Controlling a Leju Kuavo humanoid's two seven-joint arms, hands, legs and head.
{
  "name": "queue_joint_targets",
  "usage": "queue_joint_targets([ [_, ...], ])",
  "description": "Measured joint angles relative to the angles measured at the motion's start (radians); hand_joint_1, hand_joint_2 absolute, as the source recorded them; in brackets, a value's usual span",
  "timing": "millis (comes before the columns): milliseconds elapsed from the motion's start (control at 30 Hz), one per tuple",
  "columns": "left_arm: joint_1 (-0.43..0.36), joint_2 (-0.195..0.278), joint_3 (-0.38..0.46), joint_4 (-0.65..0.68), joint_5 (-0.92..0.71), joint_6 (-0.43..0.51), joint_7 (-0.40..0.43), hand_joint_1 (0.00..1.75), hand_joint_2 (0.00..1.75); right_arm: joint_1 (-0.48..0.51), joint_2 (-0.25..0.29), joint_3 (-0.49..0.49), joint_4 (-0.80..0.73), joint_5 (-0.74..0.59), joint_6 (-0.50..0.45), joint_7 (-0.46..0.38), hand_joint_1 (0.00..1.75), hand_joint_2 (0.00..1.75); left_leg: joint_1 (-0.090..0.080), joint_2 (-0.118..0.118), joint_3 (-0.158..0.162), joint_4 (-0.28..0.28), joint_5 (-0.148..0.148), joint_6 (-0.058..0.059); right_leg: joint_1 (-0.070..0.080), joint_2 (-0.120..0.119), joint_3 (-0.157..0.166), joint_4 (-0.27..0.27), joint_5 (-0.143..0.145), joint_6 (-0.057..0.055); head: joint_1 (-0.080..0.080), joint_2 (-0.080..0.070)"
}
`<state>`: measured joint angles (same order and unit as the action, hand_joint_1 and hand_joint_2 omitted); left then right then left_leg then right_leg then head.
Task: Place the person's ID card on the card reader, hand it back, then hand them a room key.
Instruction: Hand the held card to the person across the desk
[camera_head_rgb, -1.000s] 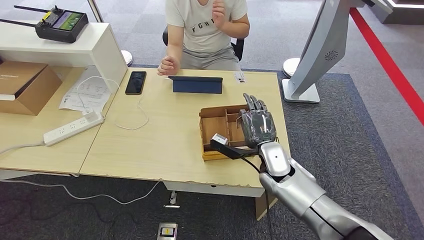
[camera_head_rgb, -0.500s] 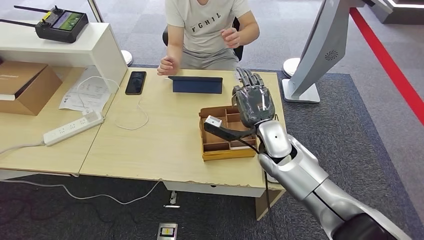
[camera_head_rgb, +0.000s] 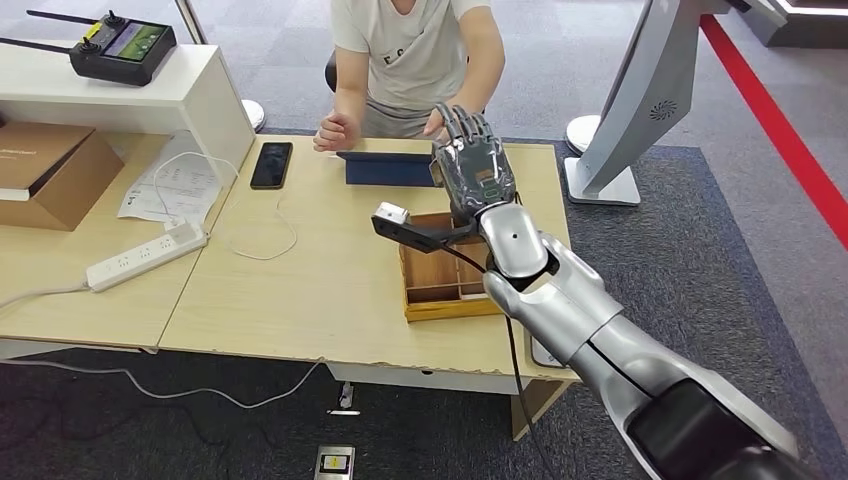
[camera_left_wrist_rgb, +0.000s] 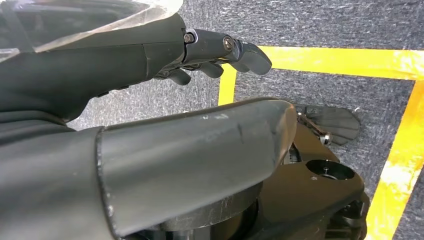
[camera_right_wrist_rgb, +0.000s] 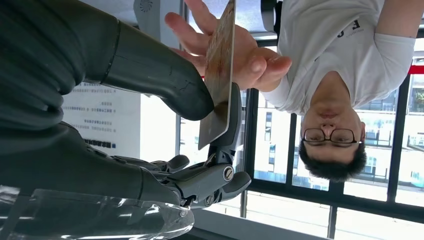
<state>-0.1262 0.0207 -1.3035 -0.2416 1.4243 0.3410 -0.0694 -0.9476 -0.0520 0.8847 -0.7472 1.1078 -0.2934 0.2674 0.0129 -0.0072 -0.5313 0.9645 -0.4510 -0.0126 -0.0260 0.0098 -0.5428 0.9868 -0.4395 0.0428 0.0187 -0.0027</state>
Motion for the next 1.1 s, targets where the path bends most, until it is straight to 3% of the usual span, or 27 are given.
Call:
queue_joint_targets([
  [400, 0.000, 0.010, -0.010, 0.000, -0.016, 0.021, 0.080, 0.00, 0.00, -0.001, 0.038, 0.039, 0.095, -0.032, -0.006, 0.000, 1.75, 1.75, 0.000, 0.000, 0.000, 0.000, 0.000, 0.000, 0.000, 0.000, 0.000, 0.000, 0.000, 0.000, 0.000, 0.000],
  [800, 0.000, 0.015, -0.024, 0.000, -0.017, 0.010, 0.087, 0.00, 0.00, -0.001, 0.052, 0.063, 0.144, -0.037, -0.009, 0.002, 1.75, 1.75, 0.000, 0.000, 0.000, 0.000, 0.000, 0.000, 0.000, 0.000, 0.000, 0.000, 0.000, 0.000, 0.000, 0.000],
  [833, 0.000, 0.019, -0.024, 0.000, -0.017, -0.007, 0.090, 0.00, 0.00, -0.001, 0.054, 0.064, 0.147, -0.037, -0.010, 0.003, 1.44, 1.75, 0.000, 0.000, 0.000, 0.000, 0.000, 0.000, 0.000, 0.000, 0.000, 0.000, 0.000, 0.000, 0.000, 0.000],
  [867, 0.000, 0.026, -0.024, 0.000, -0.017, -0.030, 0.095, 0.00, 0.00, -0.001, 0.056, 0.065, 0.151, -0.039, -0.012, 0.005, 1.01, 1.75, 0.000, 0.000, 0.000, 0.000, 0.000, 0.000, 0.000, 0.000, 0.000, 0.000, 0.000, 0.000, 0.000, 0.000],
  [933, -0.001, 0.042, -0.025, -0.001, -0.018, -0.065, 0.110, 0.00, 0.00, -0.003, 0.062, 0.069, 0.158, -0.042, -0.020, 0.011, 0.14, 0.87, 0.000, 0.000, 0.000, 0.000, 0.000, 0.000, 0.000, 0.000, 0.000, 0.000, 0.000, 0.000, 0.000, 0.000],
  [967, -0.002, 0.051, -0.025, -0.001, -0.018, -0.073, 0.119, 0.00, 0.00, -0.005, 0.066, 0.071, 0.162, -0.040, -0.031, 0.016, 0.00, 0.44, 0.001, 0.000, 0.000, 0.000, 0.000, 0.000, 0.001, 0.000, 0.000, 0.000, 0.000, 0.000, 0.000, 0.000],
  [1000, -0.002, 0.058, -0.025, -0.001, -0.019, -0.074, 0.128, 0.00, 0.00, -0.008, 0.068, 0.074, 0.165, -0.037, -0.047, 0.021, 0.00, 0.00, 0.001, 0.000, 0.000, 0.000, 0.000, 0.000, 0.001, 0.000, 0.000, 0.000, 0.000, 0.000, 0.000, 0.000],
  [1100, -0.003, 0.077, -0.026, -0.002, -0.019, -0.062, 0.144, 0.00, 0.00, -0.022, 0.074, 0.085, 0.180, -0.033, -0.091, 0.028, 0.00, 0.00, 0.001, 0.000, 0.000, 0.000, 0.000, 0.000, 0.001, 0.000, 0.000, 0.000, 0.000, 0.000, 0.000, 0.000],
])
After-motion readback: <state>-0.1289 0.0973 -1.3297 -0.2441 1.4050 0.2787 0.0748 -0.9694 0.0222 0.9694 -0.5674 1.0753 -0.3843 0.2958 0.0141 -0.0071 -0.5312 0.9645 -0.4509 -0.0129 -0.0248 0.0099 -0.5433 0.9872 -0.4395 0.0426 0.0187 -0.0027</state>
